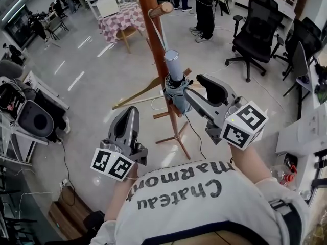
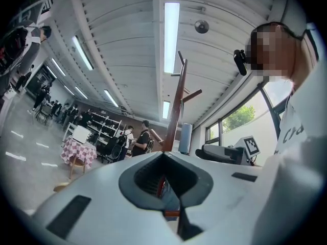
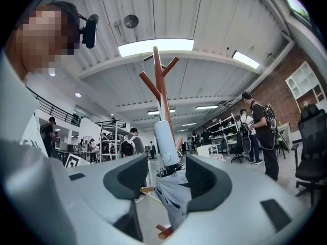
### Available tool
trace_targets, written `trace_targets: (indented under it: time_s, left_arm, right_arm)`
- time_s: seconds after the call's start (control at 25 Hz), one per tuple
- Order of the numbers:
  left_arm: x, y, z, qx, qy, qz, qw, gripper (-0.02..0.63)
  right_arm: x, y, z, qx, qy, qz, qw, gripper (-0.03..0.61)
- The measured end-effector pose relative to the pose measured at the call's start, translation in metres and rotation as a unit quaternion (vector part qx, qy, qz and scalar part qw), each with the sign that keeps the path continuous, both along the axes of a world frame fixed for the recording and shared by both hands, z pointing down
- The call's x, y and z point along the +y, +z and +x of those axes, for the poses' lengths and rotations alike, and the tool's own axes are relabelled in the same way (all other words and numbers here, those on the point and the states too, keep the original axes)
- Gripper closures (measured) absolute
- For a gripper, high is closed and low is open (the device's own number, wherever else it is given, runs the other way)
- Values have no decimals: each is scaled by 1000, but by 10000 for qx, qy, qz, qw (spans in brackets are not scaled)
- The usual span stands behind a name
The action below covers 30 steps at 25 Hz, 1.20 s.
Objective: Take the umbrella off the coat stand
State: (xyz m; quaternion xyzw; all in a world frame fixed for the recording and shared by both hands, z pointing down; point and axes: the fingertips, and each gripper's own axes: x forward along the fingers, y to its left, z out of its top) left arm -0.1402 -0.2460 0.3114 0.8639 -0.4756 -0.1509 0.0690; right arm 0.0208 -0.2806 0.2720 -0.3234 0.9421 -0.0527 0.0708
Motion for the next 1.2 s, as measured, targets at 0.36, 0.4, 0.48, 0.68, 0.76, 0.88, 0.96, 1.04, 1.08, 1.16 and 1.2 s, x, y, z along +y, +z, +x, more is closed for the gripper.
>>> trace_targets:
  time_s: [0.36, 0.4, 0.48, 0.68, 0.76, 0.88, 0.96, 1.04, 1.08, 1.16, 1.2]
  left_arm:
    - [-4, 7, -30, 112, -237, -65, 9996, 591]
    - [-5, 8, -32, 116, -248, -87, 9996, 591]
    - [-6, 8, -36, 96, -282, -113, 9995, 591]
    - [-6, 8, -41, 106, -363, -86, 9992, 591]
    - [-6, 9, -42, 114, -373, -78, 9992, 591]
    - [-4, 8, -44, 106, -390, -79, 9992, 591]
    - [-3, 7, -46, 101, -417, -72, 9991, 591]
    - [-2, 6, -49, 118, -454, -67, 9989, 591]
    - [-2, 6, -50, 131, -470, -63, 9988, 591]
    - [-2, 6, -51, 150, -474, -54, 9988, 591]
    - [-2, 6, -51, 152, -462, -53, 9988, 591]
  right_arm:
    - [-19, -20, -24, 483, 99, 629, 9968, 354]
    - [-23, -21, -26, 457, 141, 647, 9968, 354]
    - [-26, -24, -29, 367, 146, 623, 9973, 354]
    - [-28, -26, -38, 270, 35, 584, 9979, 354]
    - [-30, -24, -42, 333, 47, 586, 9977, 354]
    - [-34, -24, -43, 280, 127, 572, 9979, 361]
    - [-35, -25, -41, 203, 189, 560, 9980, 410]
    - [-36, -25, -41, 180, 239, 568, 9979, 410]
    - [-36, -25, -41, 194, 259, 591, 9977, 410]
    - [-36, -24, -42, 217, 273, 623, 9974, 411]
    - [-36, -25, -42, 211, 266, 622, 9975, 411]
